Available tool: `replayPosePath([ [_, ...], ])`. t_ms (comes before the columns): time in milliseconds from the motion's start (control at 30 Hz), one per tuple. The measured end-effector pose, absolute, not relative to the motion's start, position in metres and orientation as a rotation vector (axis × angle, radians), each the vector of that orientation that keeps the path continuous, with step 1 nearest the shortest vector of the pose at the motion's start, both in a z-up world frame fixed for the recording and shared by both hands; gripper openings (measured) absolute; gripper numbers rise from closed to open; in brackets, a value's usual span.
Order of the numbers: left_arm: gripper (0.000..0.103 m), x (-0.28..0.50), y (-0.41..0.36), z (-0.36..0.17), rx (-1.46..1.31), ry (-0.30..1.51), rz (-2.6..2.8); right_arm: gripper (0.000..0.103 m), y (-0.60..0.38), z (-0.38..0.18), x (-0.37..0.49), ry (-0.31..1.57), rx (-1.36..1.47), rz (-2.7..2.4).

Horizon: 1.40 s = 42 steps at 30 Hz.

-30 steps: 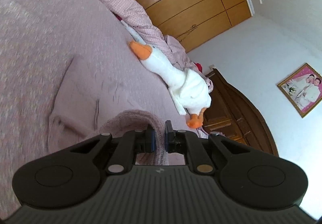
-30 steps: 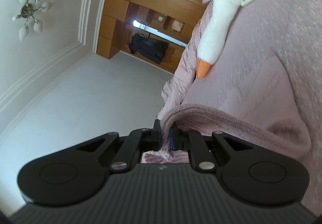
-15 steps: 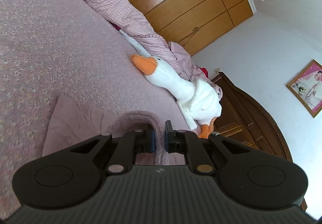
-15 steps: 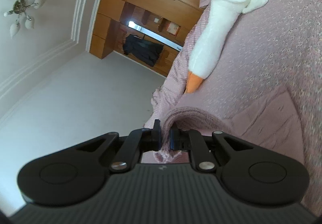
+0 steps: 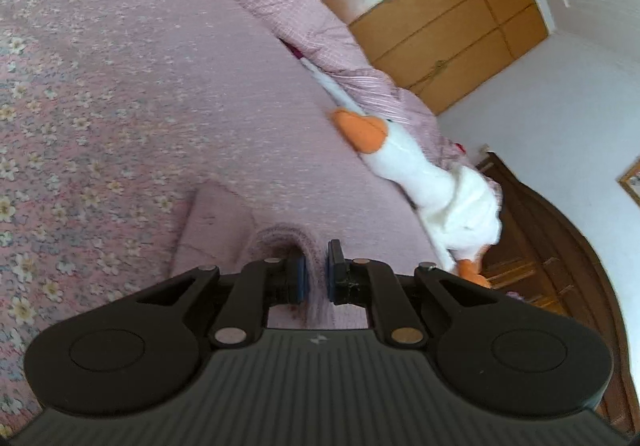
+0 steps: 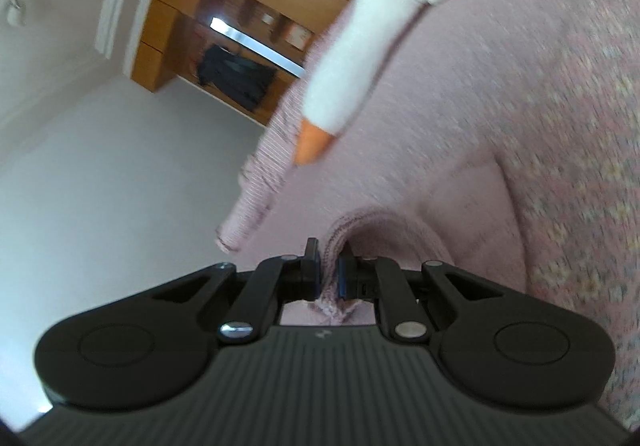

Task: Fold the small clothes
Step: 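Lift the hem with both tools and fold it up toward the collar, then open both tools to release the folded hem onto the cardigan, then lower the right tool onto the folded cardigan edge and grasp it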

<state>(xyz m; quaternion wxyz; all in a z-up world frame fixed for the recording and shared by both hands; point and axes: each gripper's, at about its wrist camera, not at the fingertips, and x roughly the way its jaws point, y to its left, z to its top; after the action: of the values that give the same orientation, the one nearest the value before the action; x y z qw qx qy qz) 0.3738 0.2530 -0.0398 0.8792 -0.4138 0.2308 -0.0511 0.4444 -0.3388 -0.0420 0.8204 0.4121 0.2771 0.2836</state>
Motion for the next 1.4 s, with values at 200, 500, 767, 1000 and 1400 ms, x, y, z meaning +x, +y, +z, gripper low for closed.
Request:
replayPosePath([
  [200, 0.011, 0.374, 0.244, -0.036, -0.797, 0.461, -0.060, 0.014, -0.340, -0.041, 0.444, 0.604, 0.890, 0.633],
  [500, 0.064, 0.357, 0.218, -0.002, -0.642, 0.348, -0.072, 0.074, -0.355, -0.009, 0.424, 0.415, 0.870, 0.618],
  [767, 0.064, 0.381, 0.126, -0.007, -0.236, 0.641, -0.338, 0.045, -0.299, 0.013, 0.408, 0.500, 0.491, 0.713],
  [1000, 0.063, 0.398, 0.123, -0.019, -0.183, 0.669, -0.187, 0.029, -0.232, 0.000, 0.396, 0.628, 0.219, 0.813],
  [1400, 0.067, 0.409, 0.180, -0.011, -0.235, 0.584, 0.060, 0.028, -0.245, -0.009, 0.401, 0.666, 0.306, 0.763],
])
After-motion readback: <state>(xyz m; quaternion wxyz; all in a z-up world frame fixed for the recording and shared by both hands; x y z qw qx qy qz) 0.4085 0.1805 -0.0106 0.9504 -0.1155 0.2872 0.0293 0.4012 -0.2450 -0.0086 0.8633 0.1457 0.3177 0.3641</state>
